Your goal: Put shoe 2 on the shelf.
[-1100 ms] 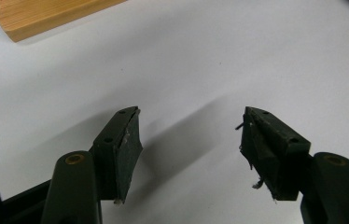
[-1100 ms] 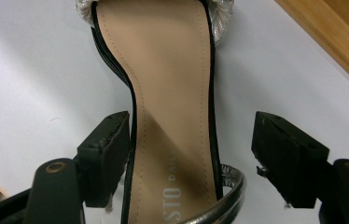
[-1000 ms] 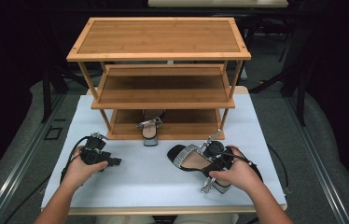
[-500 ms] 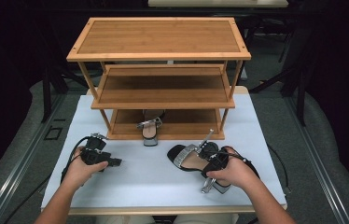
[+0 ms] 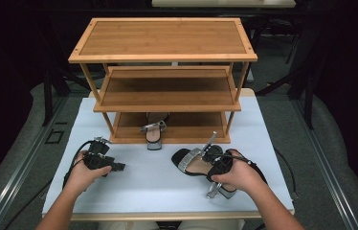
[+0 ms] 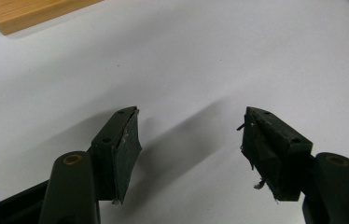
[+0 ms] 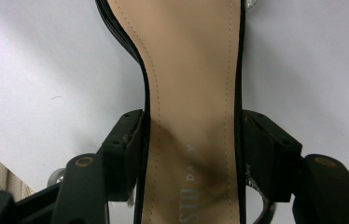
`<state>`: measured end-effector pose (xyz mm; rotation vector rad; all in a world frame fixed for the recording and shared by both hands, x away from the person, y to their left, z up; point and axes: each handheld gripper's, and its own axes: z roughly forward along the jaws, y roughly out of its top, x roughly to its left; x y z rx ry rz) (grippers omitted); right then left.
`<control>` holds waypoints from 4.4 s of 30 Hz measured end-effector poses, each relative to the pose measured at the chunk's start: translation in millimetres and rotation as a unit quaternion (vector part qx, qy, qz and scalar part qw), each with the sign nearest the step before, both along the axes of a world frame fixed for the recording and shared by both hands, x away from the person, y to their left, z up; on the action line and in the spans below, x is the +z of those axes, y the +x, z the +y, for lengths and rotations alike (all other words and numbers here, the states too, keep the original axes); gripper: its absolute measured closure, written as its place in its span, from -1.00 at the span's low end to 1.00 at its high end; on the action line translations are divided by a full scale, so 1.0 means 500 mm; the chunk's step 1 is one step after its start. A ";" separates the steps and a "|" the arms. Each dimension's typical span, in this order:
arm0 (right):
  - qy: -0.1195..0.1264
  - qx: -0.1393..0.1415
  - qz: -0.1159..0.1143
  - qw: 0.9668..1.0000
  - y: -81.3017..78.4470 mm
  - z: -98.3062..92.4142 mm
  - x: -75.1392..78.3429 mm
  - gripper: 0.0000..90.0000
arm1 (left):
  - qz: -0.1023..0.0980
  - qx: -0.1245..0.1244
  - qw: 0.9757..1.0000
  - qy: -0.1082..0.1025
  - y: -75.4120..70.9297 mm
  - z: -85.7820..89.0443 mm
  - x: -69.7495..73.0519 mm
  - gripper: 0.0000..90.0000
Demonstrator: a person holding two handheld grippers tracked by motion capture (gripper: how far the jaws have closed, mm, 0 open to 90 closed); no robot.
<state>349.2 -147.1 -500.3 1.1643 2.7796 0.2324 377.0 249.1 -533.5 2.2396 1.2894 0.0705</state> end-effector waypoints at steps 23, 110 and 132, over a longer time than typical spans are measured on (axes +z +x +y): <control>0.033 -0.041 0.002 0.999 -0.002 -0.011 0.005 -0.06 | 0.003 0.001 1.000 0.000 0.000 -0.001 -0.002 -0.19; 0.120 -0.115 -0.108 0.980 -0.010 -0.044 0.091 0.01 | 0.010 0.001 1.000 0.001 0.002 0.001 -0.009 -0.19; 0.125 -0.117 -0.033 0.985 -0.064 -0.099 0.011 0.92 | 0.009 0.001 1.000 0.002 0.001 0.001 -0.009 -0.19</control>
